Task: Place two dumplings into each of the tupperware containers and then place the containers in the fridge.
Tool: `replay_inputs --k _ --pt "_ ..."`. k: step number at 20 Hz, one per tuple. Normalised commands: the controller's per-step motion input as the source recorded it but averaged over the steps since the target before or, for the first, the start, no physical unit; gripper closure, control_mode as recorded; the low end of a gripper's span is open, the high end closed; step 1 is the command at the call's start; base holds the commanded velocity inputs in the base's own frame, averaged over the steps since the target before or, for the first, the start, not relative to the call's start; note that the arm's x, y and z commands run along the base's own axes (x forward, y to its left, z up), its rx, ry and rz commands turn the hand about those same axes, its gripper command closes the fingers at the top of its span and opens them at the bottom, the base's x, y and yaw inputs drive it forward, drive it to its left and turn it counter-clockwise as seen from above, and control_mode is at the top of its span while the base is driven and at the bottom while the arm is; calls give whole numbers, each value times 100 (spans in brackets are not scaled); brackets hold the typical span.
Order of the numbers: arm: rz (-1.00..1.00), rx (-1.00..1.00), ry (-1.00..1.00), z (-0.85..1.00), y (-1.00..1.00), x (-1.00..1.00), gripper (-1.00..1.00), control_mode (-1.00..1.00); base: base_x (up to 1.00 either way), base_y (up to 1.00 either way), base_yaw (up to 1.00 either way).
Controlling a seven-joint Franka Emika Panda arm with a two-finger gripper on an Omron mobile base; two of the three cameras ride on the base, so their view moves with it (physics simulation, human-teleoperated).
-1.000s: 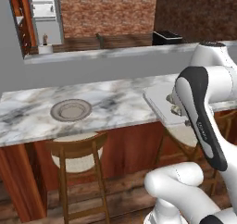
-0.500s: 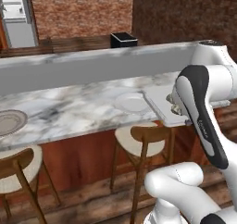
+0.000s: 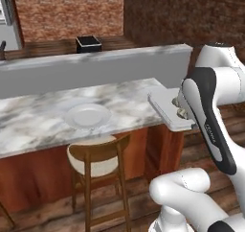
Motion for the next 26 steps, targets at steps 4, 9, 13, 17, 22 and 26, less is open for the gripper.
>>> replay_inputs --k 4,9,13,17,22,26 --pt "0 0 0 0 0 0 100 100 0 -100 -3" --pt "0 0 0 0 0 0 100 100 0 -100 -5" --pt "0 0 0 0 0 0 100 100 16 -100 -6" --pt "0 0 0 0 0 0 100 100 58 -100 -1" --pt "0 0 0 0 0 0 100 100 95 -100 0" --pt "0 0 0 0 0 0 100 100 100 -99 0"
